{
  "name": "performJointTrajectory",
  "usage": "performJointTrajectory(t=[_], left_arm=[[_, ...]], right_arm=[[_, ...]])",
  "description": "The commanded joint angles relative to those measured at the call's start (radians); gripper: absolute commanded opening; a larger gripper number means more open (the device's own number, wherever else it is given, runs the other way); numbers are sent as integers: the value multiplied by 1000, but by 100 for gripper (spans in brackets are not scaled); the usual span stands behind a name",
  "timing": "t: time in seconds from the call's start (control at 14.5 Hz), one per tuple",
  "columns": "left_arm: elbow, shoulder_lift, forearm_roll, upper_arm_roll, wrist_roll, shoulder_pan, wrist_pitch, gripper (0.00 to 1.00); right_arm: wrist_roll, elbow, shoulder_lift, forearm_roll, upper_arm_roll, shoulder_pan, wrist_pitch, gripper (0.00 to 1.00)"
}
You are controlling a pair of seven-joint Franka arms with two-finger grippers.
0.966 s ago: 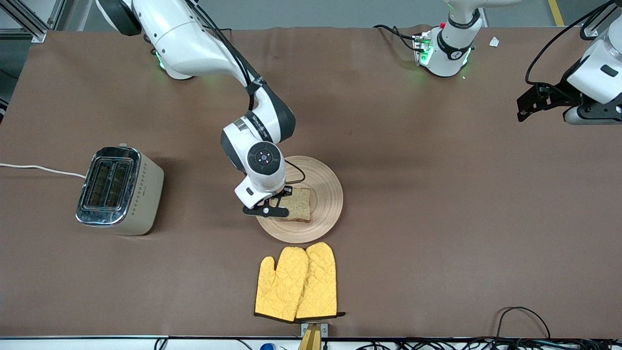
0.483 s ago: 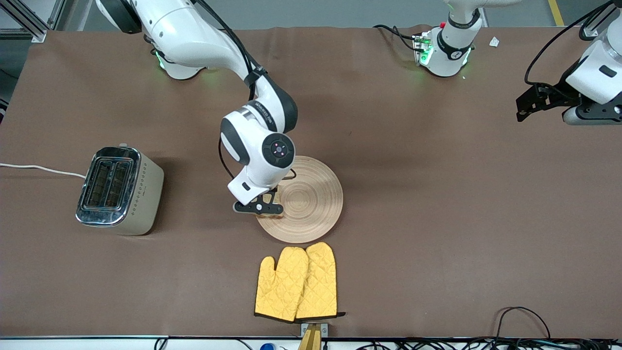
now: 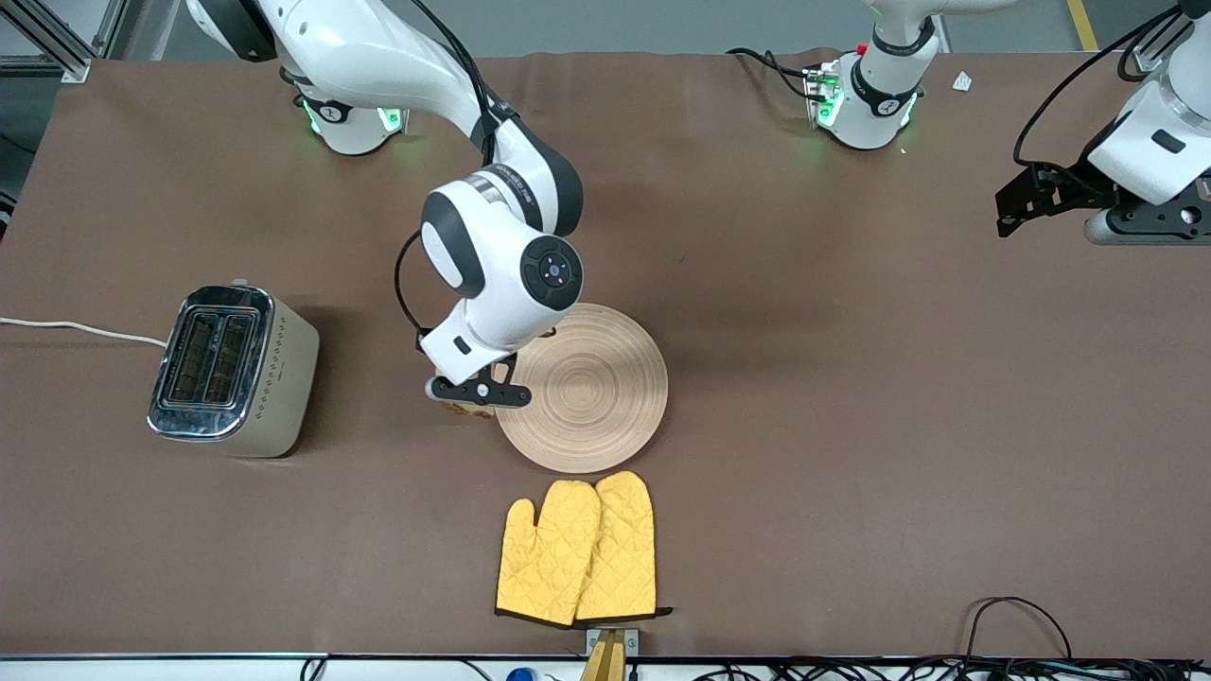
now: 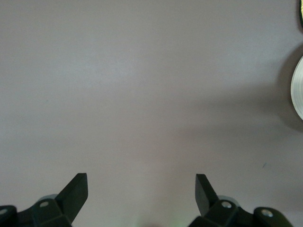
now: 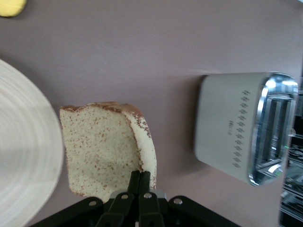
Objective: Move plate and put bread in toaster
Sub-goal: 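Lift the bread with the right gripper and carry it to the toaster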
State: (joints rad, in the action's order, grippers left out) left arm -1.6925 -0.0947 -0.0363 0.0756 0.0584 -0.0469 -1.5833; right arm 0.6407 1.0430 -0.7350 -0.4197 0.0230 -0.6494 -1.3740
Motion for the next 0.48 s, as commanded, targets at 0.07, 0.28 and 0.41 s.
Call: performJointTrajectory(t=[0.07, 0.28, 0.41], left_arm=[[-9, -2, 12, -2, -15, 7, 9, 100], [-10, -2, 10, -2, -15, 10, 9, 100], [-10, 0, 10, -2, -15, 2, 9, 100]], right_arm=[[-29, -26, 57, -138, -3, -7, 149, 0], [-78, -26, 78, -264, -2, -4, 219, 0], [-84, -24, 85, -332, 1, 10, 256, 0]])
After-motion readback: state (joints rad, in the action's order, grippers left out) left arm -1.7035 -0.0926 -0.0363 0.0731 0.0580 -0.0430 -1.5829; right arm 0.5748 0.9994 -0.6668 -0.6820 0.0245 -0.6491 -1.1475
